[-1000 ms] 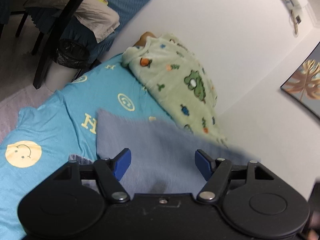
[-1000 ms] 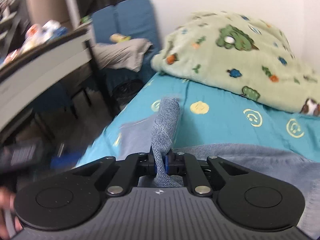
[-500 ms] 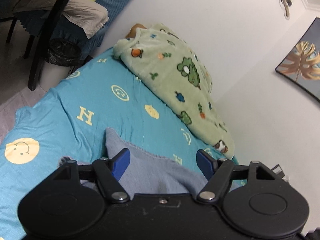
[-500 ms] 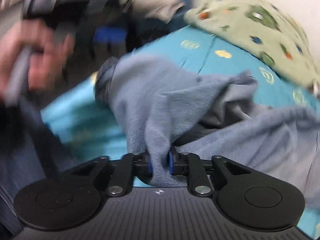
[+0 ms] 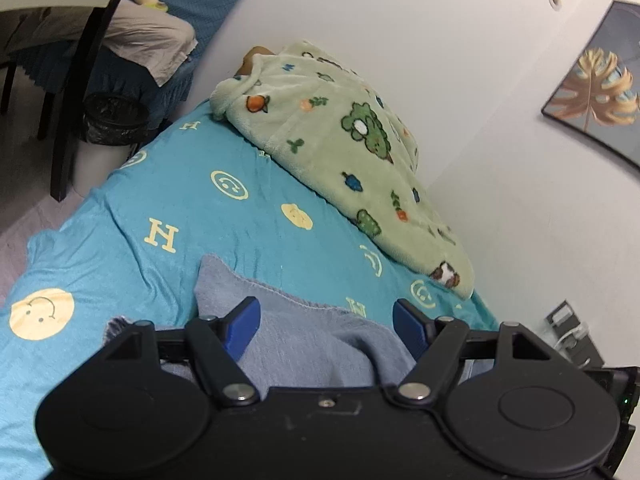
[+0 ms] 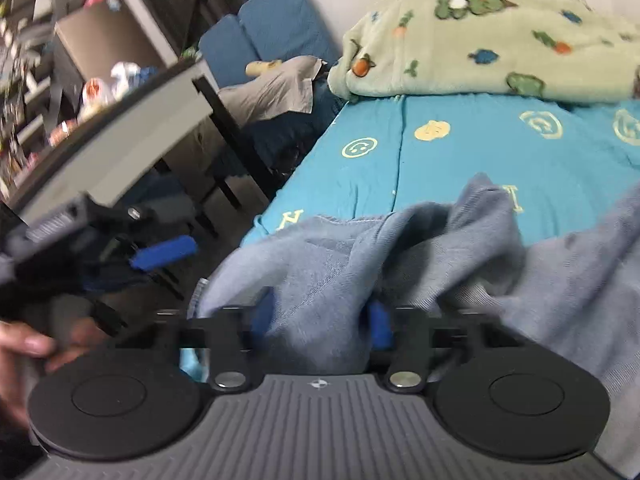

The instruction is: Fold clothes

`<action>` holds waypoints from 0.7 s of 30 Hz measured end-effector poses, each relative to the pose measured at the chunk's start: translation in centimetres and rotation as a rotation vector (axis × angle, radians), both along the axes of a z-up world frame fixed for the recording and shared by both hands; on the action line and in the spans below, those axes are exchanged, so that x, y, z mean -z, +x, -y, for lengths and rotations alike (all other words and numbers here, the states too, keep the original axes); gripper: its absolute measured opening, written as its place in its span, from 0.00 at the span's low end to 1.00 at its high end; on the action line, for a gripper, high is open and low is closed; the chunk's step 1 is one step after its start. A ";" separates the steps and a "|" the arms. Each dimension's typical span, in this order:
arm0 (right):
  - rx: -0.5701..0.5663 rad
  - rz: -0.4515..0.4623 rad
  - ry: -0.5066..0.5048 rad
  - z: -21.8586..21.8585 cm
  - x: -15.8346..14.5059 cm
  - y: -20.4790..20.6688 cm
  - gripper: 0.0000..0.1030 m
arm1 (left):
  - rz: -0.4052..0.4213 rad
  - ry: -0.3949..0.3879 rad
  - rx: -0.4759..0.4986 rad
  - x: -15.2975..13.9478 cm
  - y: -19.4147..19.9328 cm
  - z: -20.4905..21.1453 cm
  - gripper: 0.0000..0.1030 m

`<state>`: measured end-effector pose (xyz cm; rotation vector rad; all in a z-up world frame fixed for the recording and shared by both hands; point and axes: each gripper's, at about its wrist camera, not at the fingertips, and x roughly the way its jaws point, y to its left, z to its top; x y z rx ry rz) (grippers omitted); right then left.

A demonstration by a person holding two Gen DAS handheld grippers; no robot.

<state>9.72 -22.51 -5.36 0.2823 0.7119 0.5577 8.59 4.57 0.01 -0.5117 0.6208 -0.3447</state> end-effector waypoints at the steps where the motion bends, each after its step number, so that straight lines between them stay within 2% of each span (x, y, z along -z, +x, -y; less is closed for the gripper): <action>1: -0.019 0.036 -0.020 -0.7 -0.1 -0.6 0.15 | 0.002 0.003 0.005 -0.1 -0.2 0.1 0.69; 3: -0.059 0.111 -0.065 -2.0 -0.2 -1.8 0.14 | 0.009 -0.006 0.037 -0.3 -0.3 0.5 0.70; 5: -0.126 0.223 -0.178 -3.7 -0.7 -3.3 0.14 | 0.004 -0.025 0.109 -0.5 -0.5 1.1 0.71; 8: -0.268 0.358 -0.257 -5.9 -1.3 -5.8 0.14 | 0.003 -0.049 0.171 -0.5 -0.8 2.1 0.71; 11: -0.413 0.452 -0.348 -8.0 -1.0 -8.3 0.15 | -0.020 -0.032 0.201 -0.1 -0.2 2.7 0.71; 13: -0.472 0.481 -0.403 -8.8 -0.4 -9.5 0.16 | -0.063 -0.021 0.252 0.6 0.4 3.4 0.71; 16: -0.522 0.515 -0.467 -9.0 0.1 -10.5 0.17 | -0.085 0.075 0.301 1.4 0.8 4.6 0.69; 19: -0.539 0.526 -0.490 -8.9 -0.2 -10.6 0.19 | -0.094 0.106 0.348 1.9 1.4 5.1 0.69; 21: -0.556 0.524 -0.507 -9.0 -0.2 -10.6 0.21 | -0.081 0.156 0.397 2.0 1.5 5.6 0.69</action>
